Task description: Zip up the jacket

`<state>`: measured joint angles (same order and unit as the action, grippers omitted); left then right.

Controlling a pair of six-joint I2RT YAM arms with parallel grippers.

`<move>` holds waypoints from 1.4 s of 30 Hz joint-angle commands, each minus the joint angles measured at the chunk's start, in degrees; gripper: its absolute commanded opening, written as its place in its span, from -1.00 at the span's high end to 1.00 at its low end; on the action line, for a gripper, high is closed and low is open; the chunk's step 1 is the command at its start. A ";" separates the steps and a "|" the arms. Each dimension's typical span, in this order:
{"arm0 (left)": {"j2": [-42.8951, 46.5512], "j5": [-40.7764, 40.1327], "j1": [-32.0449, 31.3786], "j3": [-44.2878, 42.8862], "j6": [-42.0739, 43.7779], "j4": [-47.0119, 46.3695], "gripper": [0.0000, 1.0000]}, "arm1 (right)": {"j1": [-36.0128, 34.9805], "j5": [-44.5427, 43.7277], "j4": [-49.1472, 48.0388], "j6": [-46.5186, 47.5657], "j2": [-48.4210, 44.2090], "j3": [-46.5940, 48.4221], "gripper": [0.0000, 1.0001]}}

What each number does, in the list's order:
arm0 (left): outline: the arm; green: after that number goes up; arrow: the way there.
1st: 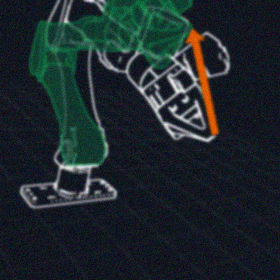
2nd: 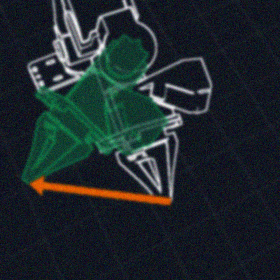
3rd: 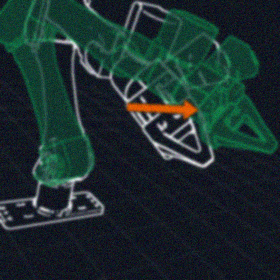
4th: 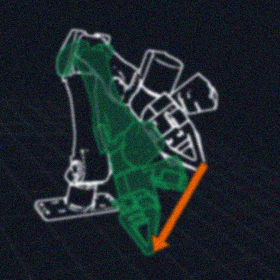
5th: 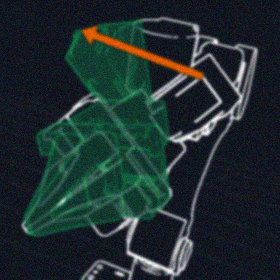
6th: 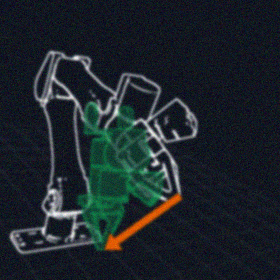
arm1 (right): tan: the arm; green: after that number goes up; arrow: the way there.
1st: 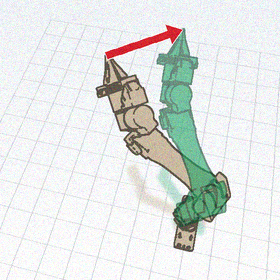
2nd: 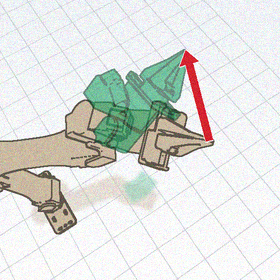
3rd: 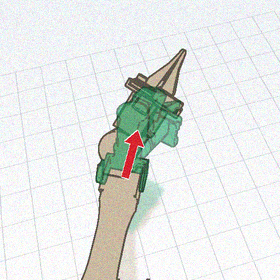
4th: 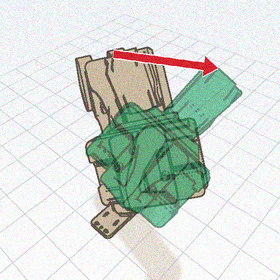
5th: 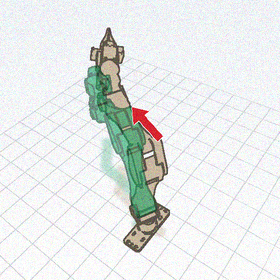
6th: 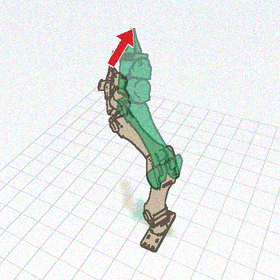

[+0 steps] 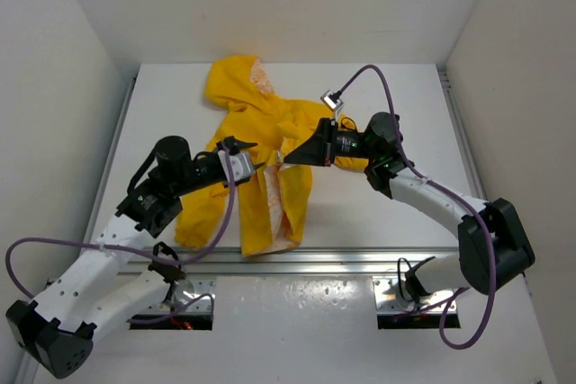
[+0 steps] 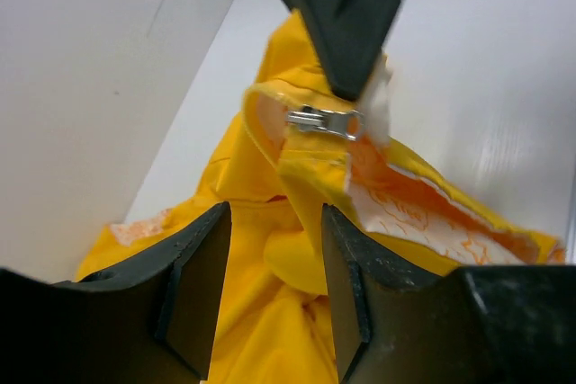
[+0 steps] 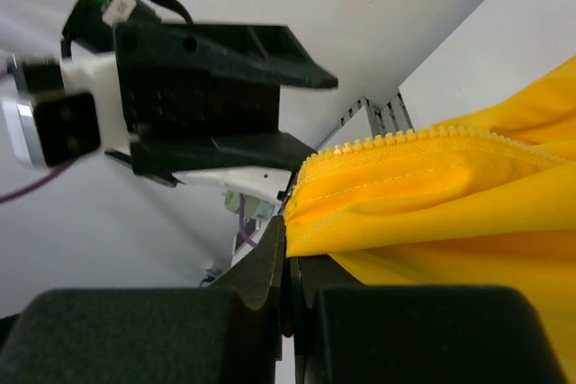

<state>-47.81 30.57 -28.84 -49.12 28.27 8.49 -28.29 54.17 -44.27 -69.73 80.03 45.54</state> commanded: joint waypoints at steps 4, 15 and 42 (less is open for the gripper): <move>3.25 -10.79 -7.89 2.54 15.84 -2.51 0.00 | -0.80 0.15 -2.93 -1.72 0.21 0.87 1.00; 3.25 -6.84 -9.66 0.34 12.34 -3.04 0.00 | -0.80 -1.17 -2.14 -2.60 1.36 1.04 1.00; -0.17 -14.31 -16.86 -0.71 12.86 -5.06 0.00 | 1.66 -2.58 -5.30 -5.94 1.97 1.04 1.00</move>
<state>-47.88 19.29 -44.12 -48.07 40.29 8.21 -26.13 52.10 -45.58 -75.09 82.56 45.54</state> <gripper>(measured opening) 0.502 0.003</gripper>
